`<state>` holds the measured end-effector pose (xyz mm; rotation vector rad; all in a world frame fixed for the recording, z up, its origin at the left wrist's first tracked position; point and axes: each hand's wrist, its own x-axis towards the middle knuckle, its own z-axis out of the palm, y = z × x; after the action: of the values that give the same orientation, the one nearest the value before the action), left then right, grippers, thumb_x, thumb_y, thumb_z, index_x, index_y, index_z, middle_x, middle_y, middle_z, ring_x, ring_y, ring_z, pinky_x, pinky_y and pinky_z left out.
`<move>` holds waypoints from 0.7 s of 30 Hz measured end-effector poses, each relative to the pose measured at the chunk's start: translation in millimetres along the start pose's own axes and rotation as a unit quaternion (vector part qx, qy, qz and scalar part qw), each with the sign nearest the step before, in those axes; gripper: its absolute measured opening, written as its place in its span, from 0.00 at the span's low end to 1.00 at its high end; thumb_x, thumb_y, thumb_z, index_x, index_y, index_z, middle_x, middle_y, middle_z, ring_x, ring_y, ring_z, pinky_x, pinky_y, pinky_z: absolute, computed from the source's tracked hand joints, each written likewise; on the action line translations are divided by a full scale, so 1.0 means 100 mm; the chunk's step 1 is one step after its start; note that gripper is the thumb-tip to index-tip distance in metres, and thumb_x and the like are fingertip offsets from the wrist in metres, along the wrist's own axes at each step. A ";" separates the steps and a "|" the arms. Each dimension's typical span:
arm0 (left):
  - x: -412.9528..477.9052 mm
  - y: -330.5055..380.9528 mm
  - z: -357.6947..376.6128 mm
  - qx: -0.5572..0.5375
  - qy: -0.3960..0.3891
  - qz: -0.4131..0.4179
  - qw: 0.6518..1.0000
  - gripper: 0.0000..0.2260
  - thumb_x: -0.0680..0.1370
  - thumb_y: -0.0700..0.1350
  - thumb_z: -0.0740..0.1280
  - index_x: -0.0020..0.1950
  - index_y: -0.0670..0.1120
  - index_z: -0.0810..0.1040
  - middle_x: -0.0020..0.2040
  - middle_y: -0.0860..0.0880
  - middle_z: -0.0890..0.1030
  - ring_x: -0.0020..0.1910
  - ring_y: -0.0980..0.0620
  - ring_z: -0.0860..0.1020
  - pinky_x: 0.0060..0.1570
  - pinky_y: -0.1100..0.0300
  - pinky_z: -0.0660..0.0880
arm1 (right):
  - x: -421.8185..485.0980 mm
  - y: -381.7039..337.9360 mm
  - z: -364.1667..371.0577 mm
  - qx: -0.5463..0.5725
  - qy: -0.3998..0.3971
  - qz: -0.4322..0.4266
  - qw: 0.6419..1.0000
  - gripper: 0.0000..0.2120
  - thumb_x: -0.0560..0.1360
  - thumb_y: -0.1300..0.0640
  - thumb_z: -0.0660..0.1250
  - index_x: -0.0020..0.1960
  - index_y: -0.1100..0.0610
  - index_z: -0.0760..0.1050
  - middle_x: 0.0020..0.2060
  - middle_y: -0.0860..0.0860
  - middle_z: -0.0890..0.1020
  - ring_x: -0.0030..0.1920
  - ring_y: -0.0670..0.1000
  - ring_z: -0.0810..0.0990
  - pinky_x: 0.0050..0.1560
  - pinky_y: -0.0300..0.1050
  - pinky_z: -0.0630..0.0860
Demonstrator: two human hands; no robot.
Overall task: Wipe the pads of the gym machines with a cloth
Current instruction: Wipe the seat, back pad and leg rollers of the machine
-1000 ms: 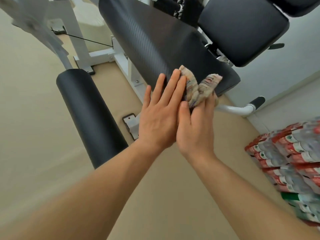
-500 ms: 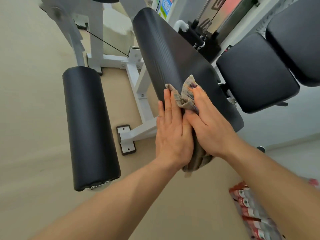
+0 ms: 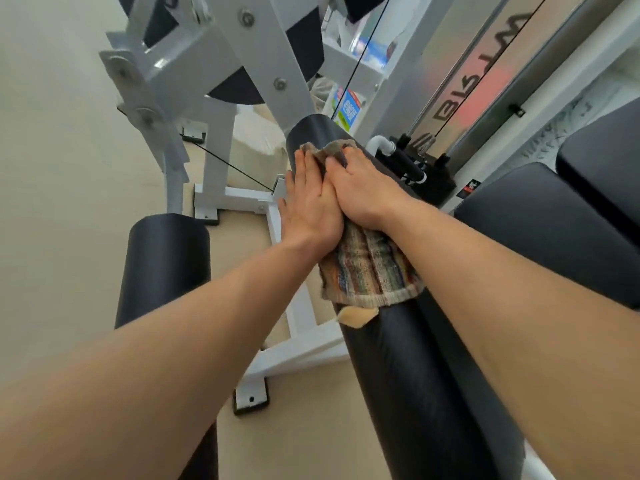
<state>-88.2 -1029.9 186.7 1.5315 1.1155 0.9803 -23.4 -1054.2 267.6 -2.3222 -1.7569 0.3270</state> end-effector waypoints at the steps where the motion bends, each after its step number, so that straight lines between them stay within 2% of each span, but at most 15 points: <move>1: 0.16 -0.04 -0.02 0.006 0.004 0.005 1.000 0.25 0.86 0.53 0.46 0.83 0.53 0.44 0.84 0.54 0.46 0.82 0.48 0.46 0.79 0.41 0.43 | 0.14 -0.02 0.01 0.001 -0.001 -0.001 1.000 0.26 0.83 0.45 0.50 0.77 0.57 0.62 0.76 0.55 0.66 0.77 0.56 0.63 0.76 0.52 0.59; 4: 0.56 -0.14 -0.05 0.012 0.021 0.032 0.999 0.24 0.85 0.54 0.47 0.82 0.53 0.53 0.82 0.53 0.57 0.80 0.46 0.55 0.75 0.36 0.51 | 0.49 -0.09 0.04 -0.024 -0.015 -0.019 0.999 0.23 0.84 0.50 0.50 0.74 0.60 0.65 0.74 0.60 0.68 0.75 0.59 0.64 0.76 0.54 0.59; 6: 0.77 -0.17 -0.06 0.001 0.020 0.036 0.999 0.24 0.84 0.54 0.48 0.81 0.53 0.55 0.81 0.52 0.61 0.79 0.45 0.58 0.75 0.36 0.53 | 0.65 -0.14 0.05 -0.002 -0.010 -0.017 1.000 0.27 0.82 0.46 0.51 0.75 0.59 0.65 0.75 0.58 0.68 0.75 0.58 0.65 0.77 0.54 0.59; 8: 0.93 -0.21 -0.07 -0.016 0.020 0.039 0.999 0.25 0.82 0.55 0.47 0.80 0.54 0.57 0.80 0.51 0.63 0.79 0.44 0.59 0.75 0.36 0.54 | 0.77 -0.18 0.06 -0.017 0.000 -0.019 1.000 0.28 0.81 0.44 0.51 0.76 0.58 0.65 0.74 0.57 0.69 0.75 0.58 0.67 0.76 0.53 0.60; 10: 1.07 -0.21 -0.11 -0.037 0.017 0.039 0.998 0.28 0.80 0.58 0.47 0.80 0.54 0.58 0.79 0.48 0.64 0.78 0.42 0.61 0.75 0.37 0.56 | 0.79 -0.23 0.05 -0.032 -0.002 -0.010 0.999 0.24 0.85 0.49 0.49 0.75 0.59 0.65 0.75 0.59 0.68 0.75 0.59 0.65 0.75 0.51 0.60; 13: 1.15 -0.26 -0.10 0.000 0.006 0.020 1.000 0.25 0.84 0.56 0.48 0.82 0.56 0.52 0.81 0.50 0.59 0.80 0.40 0.56 0.76 0.36 0.53 | 0.72 -0.26 0.05 -0.075 0.020 -0.030 0.997 0.22 0.86 0.55 0.46 0.77 0.61 0.61 0.77 0.61 0.63 0.77 0.60 0.60 0.75 0.52 0.57; 15: 0.96 -0.25 -0.10 0.057 -0.001 0.015 0.998 0.26 0.85 0.53 0.50 0.83 0.52 0.47 0.83 0.51 0.53 0.80 0.40 0.54 0.77 0.38 0.52 | 0.53 -0.30 0.05 -0.143 -0.017 -0.062 0.988 0.26 0.85 0.49 0.46 0.78 0.58 0.60 0.79 0.60 0.59 0.79 0.60 0.56 0.78 0.53 0.53; 17: 0.51 -0.27 -0.08 0.101 -0.006 0.025 0.995 0.26 0.85 0.48 0.51 0.82 0.45 0.51 0.82 0.46 0.54 0.80 0.41 0.54 0.77 0.40 0.54 | 0.27 -0.24 0.06 -0.185 -0.029 -0.095 0.978 0.35 0.77 0.37 0.45 0.79 0.53 0.61 0.80 0.57 0.56 0.81 0.58 0.51 0.80 0.56 0.48; 19: -0.08 -0.34 -0.05 0.140 -0.020 0.073 0.987 0.26 0.84 0.47 0.51 0.81 0.40 0.54 0.81 0.41 0.58 0.80 0.39 0.55 0.76 0.41 0.57 | -0.16 -0.12 0.06 -0.210 -0.037 -0.104 0.971 0.34 0.78 0.38 0.47 0.79 0.52 0.60 0.81 0.56 0.54 0.81 0.57 0.48 0.80 0.56 0.46; 21: -0.86 -0.35 -0.03 0.094 -0.052 0.111 0.988 0.29 0.82 0.53 0.50 0.81 0.42 0.57 0.80 0.41 0.61 0.79 0.41 0.58 0.76 0.42 0.59 | -0.85 -0.01 0.04 -0.229 -0.045 -0.121 0.965 0.31 0.81 0.41 0.51 0.80 0.53 0.57 0.82 0.54 0.50 0.82 0.56 0.45 0.80 0.54 0.43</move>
<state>-119.6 -1108.2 147.8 1.8706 1.0011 0.9501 -48.1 -1136.0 268.8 -2.3627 -2.3411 -0.0217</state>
